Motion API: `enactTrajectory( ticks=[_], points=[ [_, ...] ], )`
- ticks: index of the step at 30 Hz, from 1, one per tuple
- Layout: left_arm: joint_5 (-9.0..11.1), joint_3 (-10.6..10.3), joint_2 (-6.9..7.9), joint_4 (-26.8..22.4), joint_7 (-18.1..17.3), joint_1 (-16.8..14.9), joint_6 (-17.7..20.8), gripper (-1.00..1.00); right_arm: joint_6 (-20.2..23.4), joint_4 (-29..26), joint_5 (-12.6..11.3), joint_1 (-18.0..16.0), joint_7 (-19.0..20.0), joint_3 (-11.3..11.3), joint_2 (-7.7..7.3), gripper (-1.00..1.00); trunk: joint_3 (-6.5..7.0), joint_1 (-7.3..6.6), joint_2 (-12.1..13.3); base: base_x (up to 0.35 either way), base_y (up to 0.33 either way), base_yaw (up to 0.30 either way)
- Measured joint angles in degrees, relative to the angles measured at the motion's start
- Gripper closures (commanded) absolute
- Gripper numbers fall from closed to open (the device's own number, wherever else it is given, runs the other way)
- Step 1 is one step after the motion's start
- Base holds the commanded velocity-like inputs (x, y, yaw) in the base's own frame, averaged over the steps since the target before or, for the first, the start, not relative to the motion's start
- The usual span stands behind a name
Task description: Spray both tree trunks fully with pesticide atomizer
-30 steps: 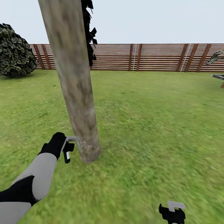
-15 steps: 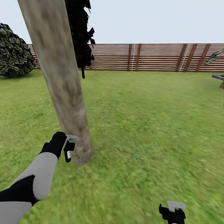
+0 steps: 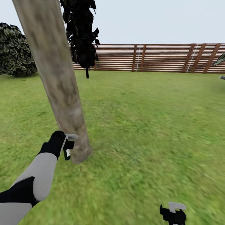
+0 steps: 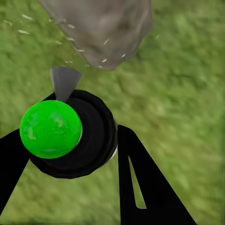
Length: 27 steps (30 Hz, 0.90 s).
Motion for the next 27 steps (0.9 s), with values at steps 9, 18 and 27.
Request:
enactTrajectory(
  ticks=[9,18,27],
  points=[
    [0.08,-0.08,-0.16,-0.13,0.01,0.24,-0.01,1.00,0.03,0.00,0.01,-0.01,0.02,-0.01,0.00,-1.00,0.00,-0.02,0.00,0.132,-0.267,0.233],
    [0.12,-0.34,-0.66,0.17,0.02,0.25,-0.09,1.00,0.03,-0.01,0.00,-0.02,0.00,0.01,0.00,-1.00,0.00,0.00,0.00,0.104,-0.261,0.006],
    [-0.02,-0.35,-0.64,-0.07,0.13,0.26,-0.10,1.00,-0.02,-0.01,0.00,-0.01,0.00,0.00,0.00,-1.00,0.00,0.01,0.00,-0.048,-0.276,0.013]
  ],
)
